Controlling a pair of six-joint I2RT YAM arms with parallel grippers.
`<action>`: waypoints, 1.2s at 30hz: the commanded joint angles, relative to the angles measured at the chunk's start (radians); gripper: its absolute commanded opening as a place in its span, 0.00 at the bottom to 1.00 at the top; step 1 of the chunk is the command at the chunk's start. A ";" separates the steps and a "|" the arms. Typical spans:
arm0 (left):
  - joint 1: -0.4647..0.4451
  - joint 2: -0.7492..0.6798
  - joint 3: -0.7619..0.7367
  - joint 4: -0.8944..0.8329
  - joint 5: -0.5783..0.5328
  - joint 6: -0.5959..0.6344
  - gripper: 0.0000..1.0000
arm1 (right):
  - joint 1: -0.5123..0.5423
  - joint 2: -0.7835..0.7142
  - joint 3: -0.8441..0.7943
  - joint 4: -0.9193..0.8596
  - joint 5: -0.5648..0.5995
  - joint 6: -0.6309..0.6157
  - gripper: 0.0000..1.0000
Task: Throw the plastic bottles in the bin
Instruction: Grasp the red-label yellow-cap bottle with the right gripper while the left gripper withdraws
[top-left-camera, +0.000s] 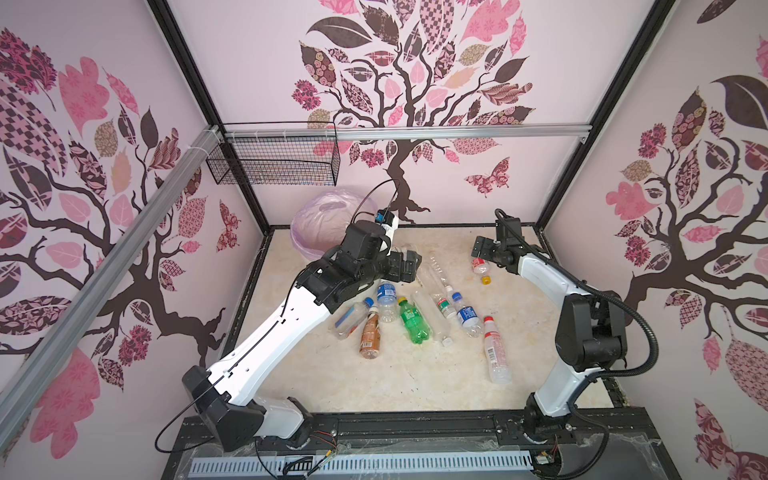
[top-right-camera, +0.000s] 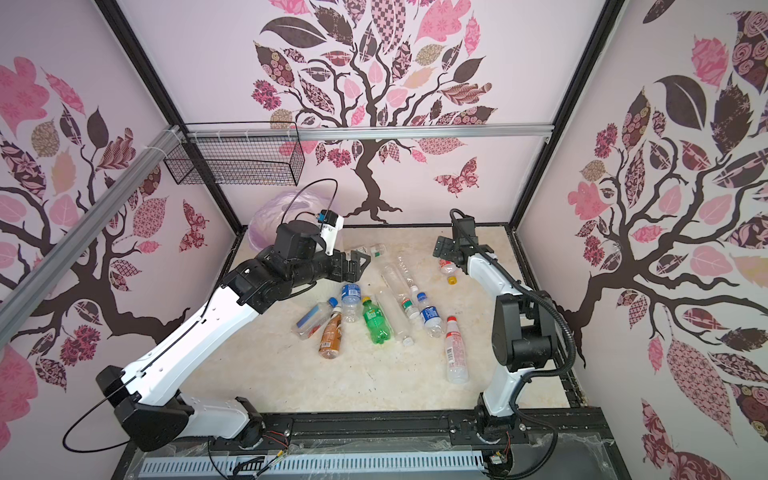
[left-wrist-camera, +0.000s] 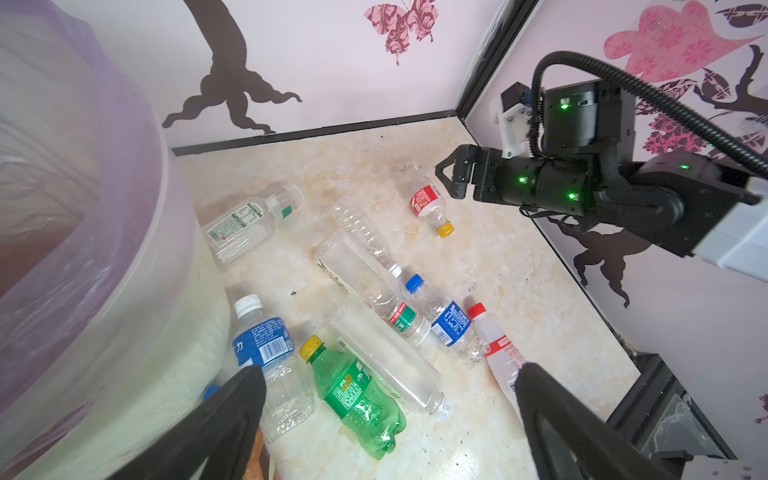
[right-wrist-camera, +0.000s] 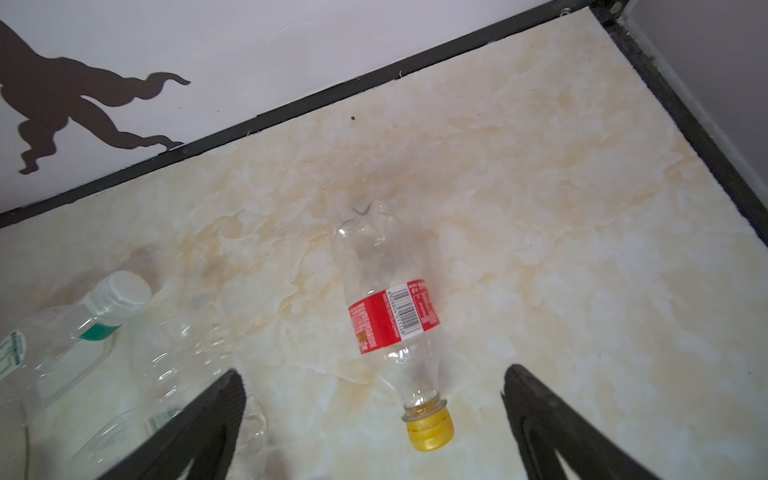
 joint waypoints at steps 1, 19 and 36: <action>-0.005 0.032 0.045 0.062 0.056 -0.012 0.98 | 0.010 0.071 0.040 -0.024 0.010 -0.047 0.99; -0.006 0.300 0.265 0.031 0.177 0.020 0.98 | 0.008 0.373 0.254 -0.069 0.082 -0.168 0.94; -0.006 0.304 0.281 -0.012 0.124 -0.001 0.98 | 0.007 0.395 0.251 -0.078 0.024 -0.154 0.63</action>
